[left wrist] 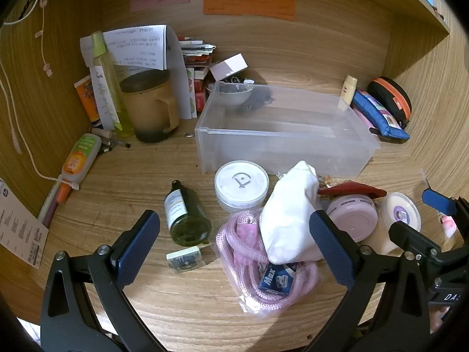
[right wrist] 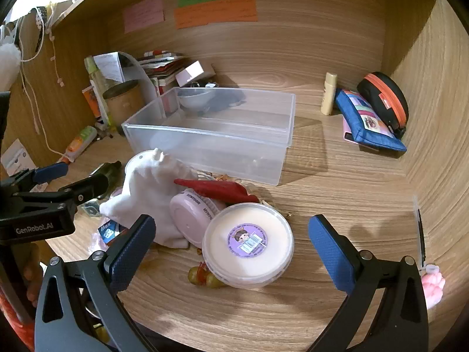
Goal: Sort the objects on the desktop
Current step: 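Grasp the white tub with purple label with the right gripper while the left grasps the green bottle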
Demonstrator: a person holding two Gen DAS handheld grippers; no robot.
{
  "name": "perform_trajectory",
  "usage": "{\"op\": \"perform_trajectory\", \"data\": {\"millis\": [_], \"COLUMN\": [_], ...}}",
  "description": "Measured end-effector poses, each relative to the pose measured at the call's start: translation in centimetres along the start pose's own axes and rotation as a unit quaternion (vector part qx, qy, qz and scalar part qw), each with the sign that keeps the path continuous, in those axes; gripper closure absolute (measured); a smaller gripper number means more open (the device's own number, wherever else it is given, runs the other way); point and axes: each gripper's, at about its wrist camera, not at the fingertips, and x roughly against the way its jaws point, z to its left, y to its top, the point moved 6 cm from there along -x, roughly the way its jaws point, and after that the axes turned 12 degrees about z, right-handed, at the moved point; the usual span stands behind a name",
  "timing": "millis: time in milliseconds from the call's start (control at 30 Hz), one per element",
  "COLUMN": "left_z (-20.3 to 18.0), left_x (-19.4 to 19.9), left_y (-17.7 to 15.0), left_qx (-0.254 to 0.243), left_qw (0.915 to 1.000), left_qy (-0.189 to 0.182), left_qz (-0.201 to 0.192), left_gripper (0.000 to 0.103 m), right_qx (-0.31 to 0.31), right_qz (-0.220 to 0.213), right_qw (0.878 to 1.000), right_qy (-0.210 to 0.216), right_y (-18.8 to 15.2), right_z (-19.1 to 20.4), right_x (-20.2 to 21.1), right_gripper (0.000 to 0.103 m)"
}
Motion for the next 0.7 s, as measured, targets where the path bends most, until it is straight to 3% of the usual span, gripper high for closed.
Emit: {"op": "perform_trajectory", "data": {"millis": [400, 700], "left_z": [2.8, 6.8], "left_x": [1.1, -1.8], "left_y": [0.6, -1.4], "left_qx": [0.001, 0.015], "left_qw": [0.9997, 0.9995], "left_qy": [-0.013, 0.011], "left_qz": [-0.021, 0.026], "left_gripper": [0.000, 0.000], "right_qx": [-0.005, -0.009], "right_qz": [-0.001, 0.017], "right_qw": [1.000, 0.999], "right_qy": [-0.010, -0.027], "right_y": [-0.5, -2.3], "right_z": [-0.9, -2.2], "right_x": [0.4, -0.6], "right_gripper": [0.000, 0.000]}}
